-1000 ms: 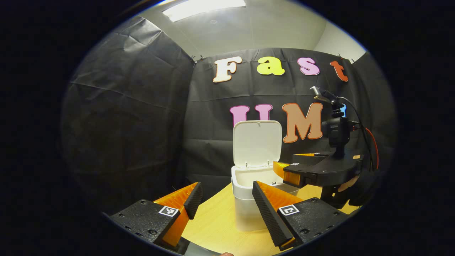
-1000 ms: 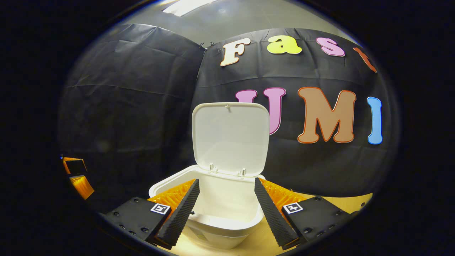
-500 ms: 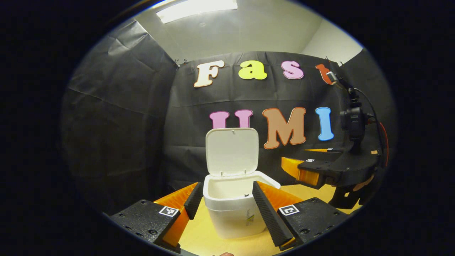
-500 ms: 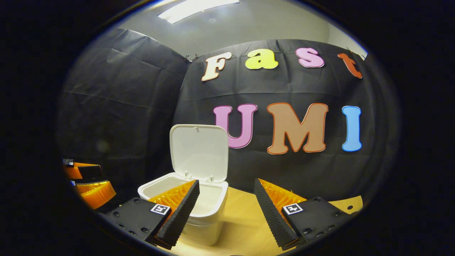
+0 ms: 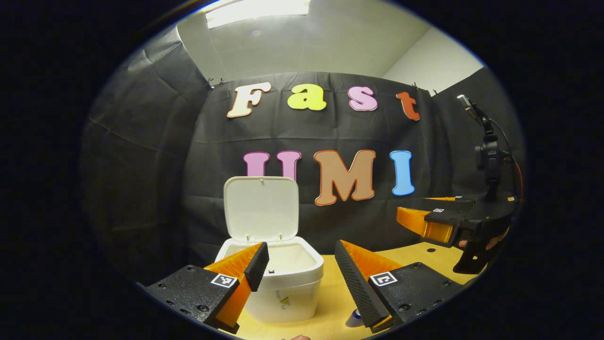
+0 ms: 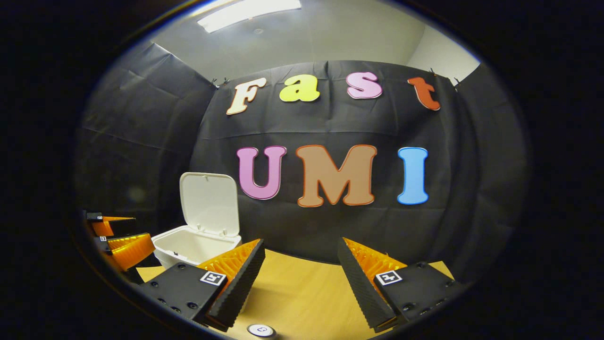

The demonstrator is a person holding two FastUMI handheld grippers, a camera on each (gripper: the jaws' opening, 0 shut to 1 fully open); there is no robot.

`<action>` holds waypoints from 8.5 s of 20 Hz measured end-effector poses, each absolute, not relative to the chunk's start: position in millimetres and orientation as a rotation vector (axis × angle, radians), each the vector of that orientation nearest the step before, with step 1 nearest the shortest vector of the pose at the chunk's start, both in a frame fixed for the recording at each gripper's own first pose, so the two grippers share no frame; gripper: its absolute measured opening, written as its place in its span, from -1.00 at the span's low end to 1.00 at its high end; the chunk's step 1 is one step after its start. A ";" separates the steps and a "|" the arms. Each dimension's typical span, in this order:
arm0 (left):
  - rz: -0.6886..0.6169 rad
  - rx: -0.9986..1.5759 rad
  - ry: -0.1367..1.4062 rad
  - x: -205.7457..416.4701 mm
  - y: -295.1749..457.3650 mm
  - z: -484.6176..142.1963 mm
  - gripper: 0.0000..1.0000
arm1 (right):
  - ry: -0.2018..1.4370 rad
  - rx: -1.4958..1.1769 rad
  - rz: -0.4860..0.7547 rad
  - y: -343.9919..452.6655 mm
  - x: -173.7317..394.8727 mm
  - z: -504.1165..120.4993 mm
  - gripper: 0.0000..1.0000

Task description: Press the lid of the desktop garbage bin to open it, pick up the crumpled paper on the desktop and throw it into the bin, then pick up the pop can on the desktop and drop it into the bin, and finally close the garbage bin lid.

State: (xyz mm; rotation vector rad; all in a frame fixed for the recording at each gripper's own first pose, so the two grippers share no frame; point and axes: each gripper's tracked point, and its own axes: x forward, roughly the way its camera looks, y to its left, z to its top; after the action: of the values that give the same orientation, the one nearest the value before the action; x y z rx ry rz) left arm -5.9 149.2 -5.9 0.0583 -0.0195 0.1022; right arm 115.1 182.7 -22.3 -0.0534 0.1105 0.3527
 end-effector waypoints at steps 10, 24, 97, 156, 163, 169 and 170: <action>-0.058 0.033 0.013 26.3 71.0 -20.0 0.72 | 0.130 -0.042 0.168 69.9 95.1 -24.0 0.97; -0.156 -0.097 0.368 47.3 18.5 -151.6 0.84 | 0.240 -0.030 -0.043 -42.7 52.0 -66.9 0.97; 0.364 0.122 0.290 115.9 244.7 -70.0 0.52 | 0.313 -0.086 0.131 21.0 65.1 -121.7 0.98; 0.299 0.009 0.180 131.6 253.3 40.1 0.89 | 0.320 -0.055 0.132 33.6 60.9 -130.1 0.97; 0.293 -0.008 0.251 103.4 239.6 -3.1 0.89 | 0.322 -0.066 0.163 41.1 61.2 -129.3 0.97; 0.280 -0.029 0.318 93.5 231.9 -37.9 0.88 | 0.338 -0.077 0.181 45.9 61.3 -135.0 0.97; 0.283 -0.029 0.326 92.2 233.4 -43.8 0.88 | 0.340 -0.079 0.183 46.4 60.8 -135.4 0.97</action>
State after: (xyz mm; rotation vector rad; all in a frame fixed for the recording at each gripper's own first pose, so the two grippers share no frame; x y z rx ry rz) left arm 92.2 233.4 -43.8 -0.0288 0.3259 0.2833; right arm 60.8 46.4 -135.4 -0.0787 0.3402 0.1830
